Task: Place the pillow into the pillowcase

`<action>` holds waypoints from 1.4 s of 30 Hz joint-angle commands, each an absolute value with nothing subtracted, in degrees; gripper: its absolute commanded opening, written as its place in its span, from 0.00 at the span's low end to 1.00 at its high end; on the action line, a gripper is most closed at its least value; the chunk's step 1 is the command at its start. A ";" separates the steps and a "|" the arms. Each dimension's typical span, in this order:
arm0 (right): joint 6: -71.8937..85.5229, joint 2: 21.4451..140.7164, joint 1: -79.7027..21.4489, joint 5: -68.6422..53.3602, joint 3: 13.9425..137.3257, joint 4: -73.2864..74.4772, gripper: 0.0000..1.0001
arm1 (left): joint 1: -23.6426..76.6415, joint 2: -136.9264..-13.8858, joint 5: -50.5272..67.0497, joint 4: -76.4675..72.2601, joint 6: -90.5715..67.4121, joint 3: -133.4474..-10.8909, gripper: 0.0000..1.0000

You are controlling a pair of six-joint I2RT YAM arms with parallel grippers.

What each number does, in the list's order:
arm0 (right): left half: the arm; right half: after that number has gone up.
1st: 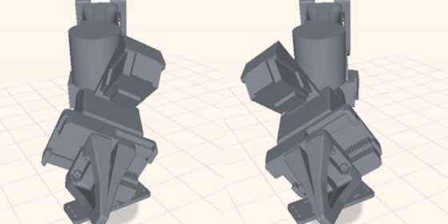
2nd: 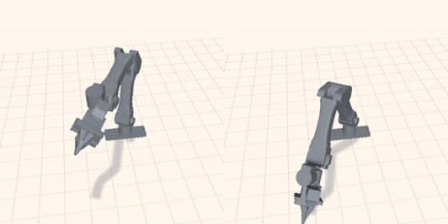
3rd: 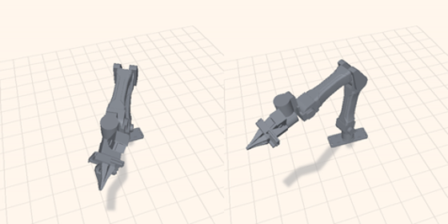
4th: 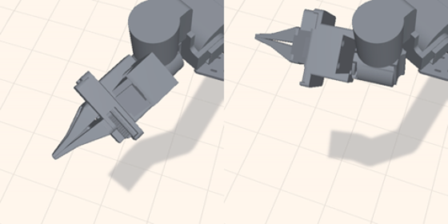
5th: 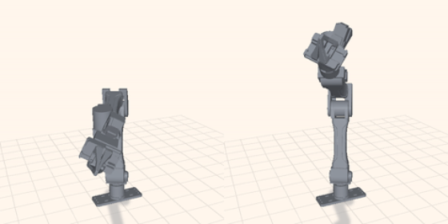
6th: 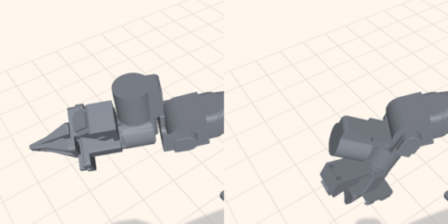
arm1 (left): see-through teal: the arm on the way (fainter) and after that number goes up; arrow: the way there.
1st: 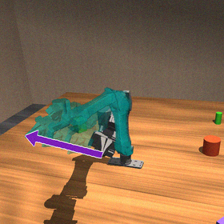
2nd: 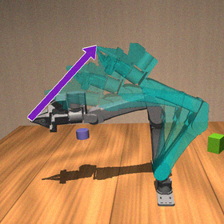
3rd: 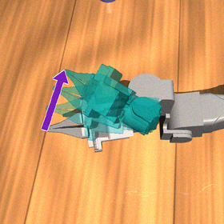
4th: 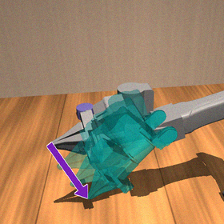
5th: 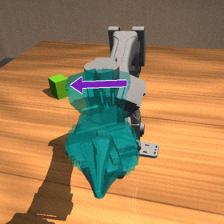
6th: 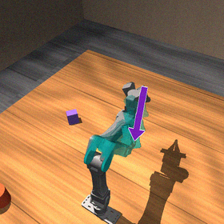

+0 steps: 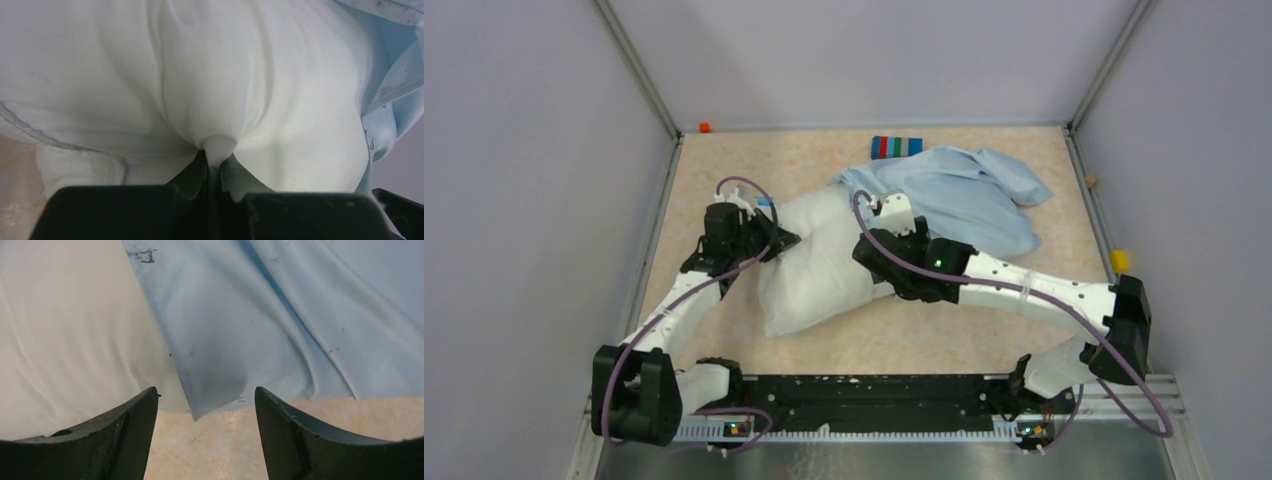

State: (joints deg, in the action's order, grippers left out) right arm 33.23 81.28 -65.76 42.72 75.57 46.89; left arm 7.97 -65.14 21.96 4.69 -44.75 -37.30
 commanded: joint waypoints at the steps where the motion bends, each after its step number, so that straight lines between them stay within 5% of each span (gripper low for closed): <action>1: 39.51 82.82 -67.40 49.36 73.49 46.82 0.70 | 8.17 -67.18 21.97 5.26 -43.71 -37.04 0.03; 5: 41.35 85.33 -67.38 54.79 72.83 48.76 0.68 | 8.18 -66.68 22.66 5.60 -42.92 -36.53 0.03; 8: 42.26 87.48 -67.32 57.79 75.33 51.99 0.52 | 8.26 -65.71 22.40 6.02 -42.50 -35.82 0.00; 12: 42.98 90.52 -67.60 60.16 82.20 57.93 0.00 | 8.33 -64.04 22.48 5.17 -42.86 -33.54 0.00; 24: 31.94 102.45 -81.34 35.94 99.20 38.96 0.00 | 23.63 -60.95 11.92 -3.85 -56.33 -29.03 0.00; 35: 32.69 86.82 -72.63 33.62 91.80 35.40 0.00 | 27.14 -60.69 9.15 2.16 -53.09 -32.51 0.00; 42: 23.70 86.95 -59.96 15.41 105.40 37.05 0.00 | 36.94 -60.90 2.84 7.78 -51.19 -38.49 0.08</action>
State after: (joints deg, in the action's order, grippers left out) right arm 29.34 87.26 -65.06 25.71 93.65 46.24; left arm 30.46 -60.25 2.87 -0.43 -53.21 -34.02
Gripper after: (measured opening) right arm 0.004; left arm 0.102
